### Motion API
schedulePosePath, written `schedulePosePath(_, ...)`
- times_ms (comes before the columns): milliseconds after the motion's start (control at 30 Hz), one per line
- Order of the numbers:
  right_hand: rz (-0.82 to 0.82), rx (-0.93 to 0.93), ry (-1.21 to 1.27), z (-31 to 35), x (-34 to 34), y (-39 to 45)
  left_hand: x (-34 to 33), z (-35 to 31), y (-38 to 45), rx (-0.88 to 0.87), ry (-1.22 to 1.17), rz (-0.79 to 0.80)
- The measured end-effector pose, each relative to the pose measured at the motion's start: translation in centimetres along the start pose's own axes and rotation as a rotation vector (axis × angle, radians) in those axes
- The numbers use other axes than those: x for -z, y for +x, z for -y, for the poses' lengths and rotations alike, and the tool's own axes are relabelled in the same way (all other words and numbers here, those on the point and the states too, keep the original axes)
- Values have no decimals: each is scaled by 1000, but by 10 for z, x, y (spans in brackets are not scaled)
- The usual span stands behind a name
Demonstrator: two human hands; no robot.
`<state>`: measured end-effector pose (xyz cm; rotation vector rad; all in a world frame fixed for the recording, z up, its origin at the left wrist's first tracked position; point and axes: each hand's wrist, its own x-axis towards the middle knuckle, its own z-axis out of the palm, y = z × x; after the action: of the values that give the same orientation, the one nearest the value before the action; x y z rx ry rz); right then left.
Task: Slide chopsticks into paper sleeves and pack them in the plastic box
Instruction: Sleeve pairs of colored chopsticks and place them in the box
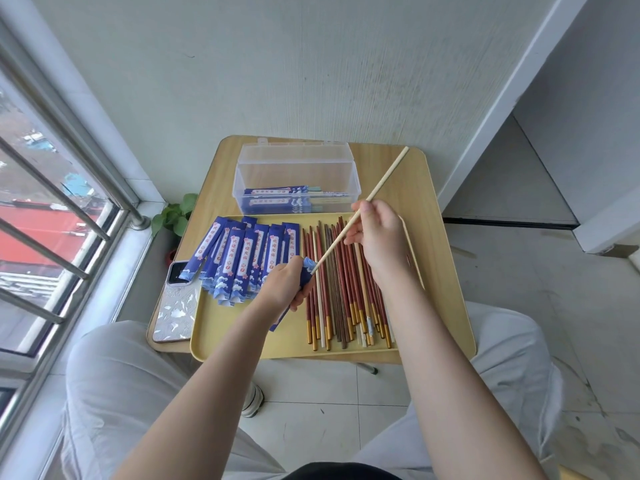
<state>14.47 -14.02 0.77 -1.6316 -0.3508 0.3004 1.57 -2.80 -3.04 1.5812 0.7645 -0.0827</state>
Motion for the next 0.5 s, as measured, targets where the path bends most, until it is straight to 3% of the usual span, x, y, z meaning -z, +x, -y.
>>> schedulePosePath(233,-149,-5,80,7,5,2,5,5,2,16,27,-8)
schedulePosePath(500,219,-73,-179,7,-8,-11,-3,-7,0,-32,-47,-30)
